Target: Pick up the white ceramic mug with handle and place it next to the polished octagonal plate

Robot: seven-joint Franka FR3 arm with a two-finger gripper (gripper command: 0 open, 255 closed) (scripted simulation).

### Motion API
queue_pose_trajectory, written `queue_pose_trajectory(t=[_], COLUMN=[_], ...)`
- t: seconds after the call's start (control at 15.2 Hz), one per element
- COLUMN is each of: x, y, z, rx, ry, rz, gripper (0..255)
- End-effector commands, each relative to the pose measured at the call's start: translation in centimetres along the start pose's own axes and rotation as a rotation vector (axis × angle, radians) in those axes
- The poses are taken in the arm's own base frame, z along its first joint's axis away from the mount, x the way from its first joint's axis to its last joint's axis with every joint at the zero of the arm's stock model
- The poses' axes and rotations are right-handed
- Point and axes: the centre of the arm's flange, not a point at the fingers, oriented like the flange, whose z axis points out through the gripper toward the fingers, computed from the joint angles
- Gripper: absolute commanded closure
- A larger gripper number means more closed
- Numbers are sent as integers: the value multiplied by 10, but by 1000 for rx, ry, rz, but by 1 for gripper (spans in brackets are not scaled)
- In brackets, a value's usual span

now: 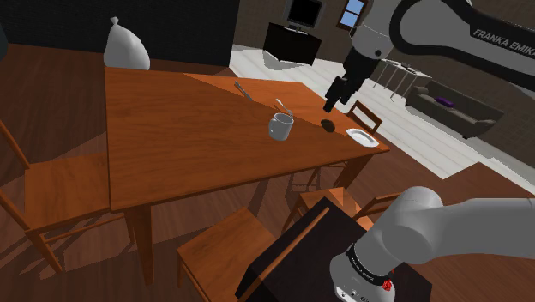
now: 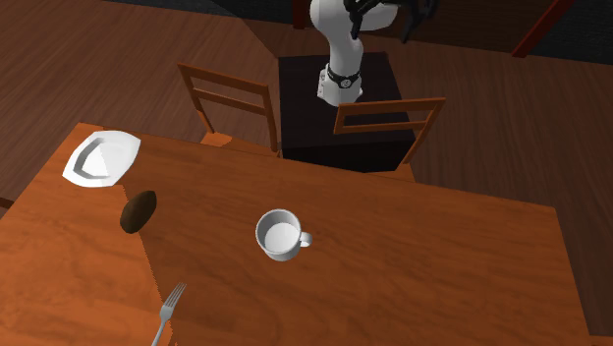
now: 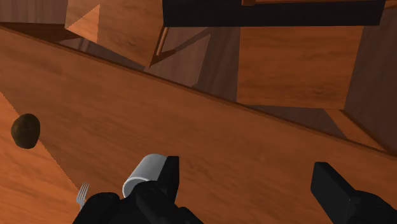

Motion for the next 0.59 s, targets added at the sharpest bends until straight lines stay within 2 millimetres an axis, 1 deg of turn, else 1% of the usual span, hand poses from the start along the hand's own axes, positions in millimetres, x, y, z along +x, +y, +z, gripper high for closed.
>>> queue_pose_trajectory(t=[0.0,0.53], x=[0,57], y=[0,66], z=[0,66], rx=[0,37], ry=[0,-8], rz=[0,-44], gripper=[0,0])
